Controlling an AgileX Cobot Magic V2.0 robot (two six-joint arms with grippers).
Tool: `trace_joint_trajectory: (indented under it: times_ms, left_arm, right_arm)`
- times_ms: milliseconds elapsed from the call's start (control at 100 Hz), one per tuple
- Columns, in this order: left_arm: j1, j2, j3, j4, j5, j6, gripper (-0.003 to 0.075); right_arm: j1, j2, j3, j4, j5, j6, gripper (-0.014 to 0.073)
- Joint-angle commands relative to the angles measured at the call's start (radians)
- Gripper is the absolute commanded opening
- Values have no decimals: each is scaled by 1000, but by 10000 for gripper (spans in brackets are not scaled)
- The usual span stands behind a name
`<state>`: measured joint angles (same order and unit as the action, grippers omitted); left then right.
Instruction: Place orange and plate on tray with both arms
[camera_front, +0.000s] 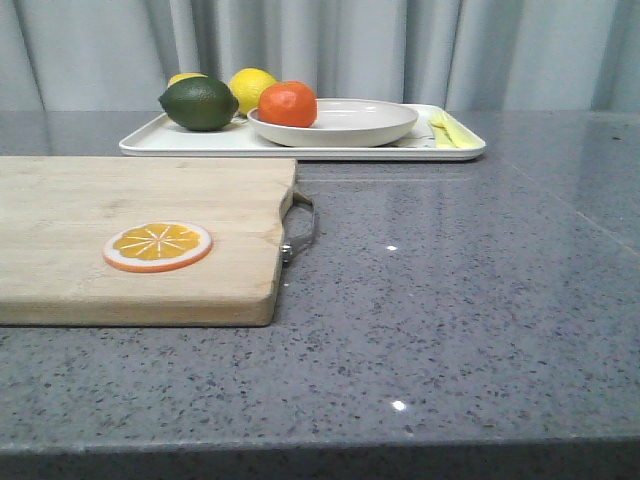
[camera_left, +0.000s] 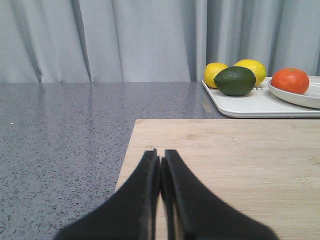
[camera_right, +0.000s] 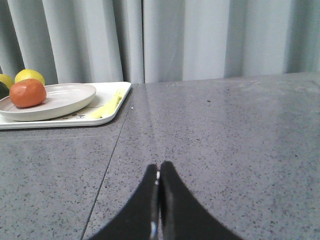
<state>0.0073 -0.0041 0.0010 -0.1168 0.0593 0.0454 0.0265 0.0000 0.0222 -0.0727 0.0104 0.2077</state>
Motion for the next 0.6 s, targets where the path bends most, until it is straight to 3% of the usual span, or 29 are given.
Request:
trace_joint_trajectory:
  times_ms: [0,590]
  left_arm:
    - [-1,-30,22,-9,-82,-5,-19]
    - [-1,-30,22,-9,-82,-5,-19]
  right_arm:
    - [-7,-33,5,-22,-72,7,-66]
    - [-8,-31,7,-25,-53,4,-67]
